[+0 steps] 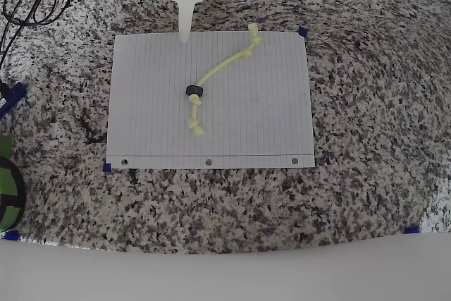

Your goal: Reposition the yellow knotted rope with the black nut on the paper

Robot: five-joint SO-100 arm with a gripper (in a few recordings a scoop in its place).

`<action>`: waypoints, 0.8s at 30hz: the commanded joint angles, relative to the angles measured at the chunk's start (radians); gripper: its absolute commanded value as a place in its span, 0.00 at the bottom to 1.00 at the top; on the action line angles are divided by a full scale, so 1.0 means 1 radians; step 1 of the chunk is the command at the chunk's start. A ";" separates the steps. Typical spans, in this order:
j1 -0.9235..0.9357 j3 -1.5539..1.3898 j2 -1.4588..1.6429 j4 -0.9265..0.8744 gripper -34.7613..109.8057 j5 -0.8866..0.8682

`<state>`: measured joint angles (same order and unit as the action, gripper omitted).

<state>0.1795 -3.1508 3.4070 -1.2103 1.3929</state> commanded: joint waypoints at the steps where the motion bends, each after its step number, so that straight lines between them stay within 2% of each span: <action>1: 0.005 -0.002 0.003 -0.005 0.57 -0.008; 24: -0.003 -0.002 0.003 -0.005 0.57 -0.008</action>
<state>0.1795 -3.1508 3.4070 -1.2103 1.3929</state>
